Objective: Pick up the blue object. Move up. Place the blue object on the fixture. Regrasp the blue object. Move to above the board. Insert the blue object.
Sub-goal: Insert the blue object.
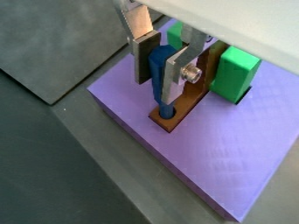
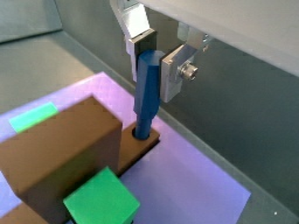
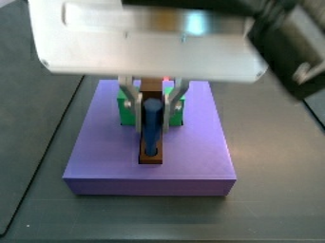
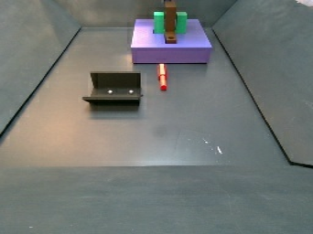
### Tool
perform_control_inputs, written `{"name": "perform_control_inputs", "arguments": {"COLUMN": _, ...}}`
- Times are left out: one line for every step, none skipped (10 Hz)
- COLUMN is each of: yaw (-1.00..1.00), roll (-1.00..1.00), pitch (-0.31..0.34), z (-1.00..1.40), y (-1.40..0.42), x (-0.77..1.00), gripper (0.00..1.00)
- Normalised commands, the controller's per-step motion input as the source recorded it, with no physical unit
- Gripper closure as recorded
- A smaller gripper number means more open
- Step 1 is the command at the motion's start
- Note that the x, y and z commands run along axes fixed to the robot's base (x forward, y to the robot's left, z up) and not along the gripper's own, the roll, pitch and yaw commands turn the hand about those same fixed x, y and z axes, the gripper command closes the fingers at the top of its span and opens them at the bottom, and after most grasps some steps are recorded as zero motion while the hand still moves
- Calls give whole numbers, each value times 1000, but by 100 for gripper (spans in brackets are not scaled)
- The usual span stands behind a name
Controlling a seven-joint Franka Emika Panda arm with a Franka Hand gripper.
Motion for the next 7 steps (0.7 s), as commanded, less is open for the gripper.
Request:
{"name": "perform_control_inputs", "arguments": {"yaw": 0, "roll": 4, "pitch": 127, "z": -526, "y": 97, "x": 0, "gripper": 100}}
{"name": "perform_control_inputs", "arguments": {"yaw": 0, "roll": 19, "pitch": 150, "z": -500, "y": 77, "x": 0, "gripper": 100}}
{"name": "perform_control_inputs", "arguments": {"yaw": 0, "roll": 0, "pitch": 146, "z": -469, "y": 0, "x": 0, "gripper": 100}}
{"name": "perform_control_inputs", "arguments": {"yaw": -26, "roll": -17, "pitch": 93, "z": -457, "y": -29, "x": 74, "gripper": 100}}
{"name": "perform_control_inputs", "arguments": {"yaw": -34, "roll": -19, "pitch": 87, "z": -383, "y": 0, "x": 26, "gripper": 100}}
{"name": "perform_control_inputs", "arguments": {"yaw": 0, "roll": 7, "pitch": 0, "z": 0, "y": 0, "x": 0, "gripper": 100}}
{"name": "perform_control_inputs", "arguments": {"yaw": 0, "roll": 0, "pitch": 0, "z": 0, "y": 0, "x": 0, "gripper": 100}}
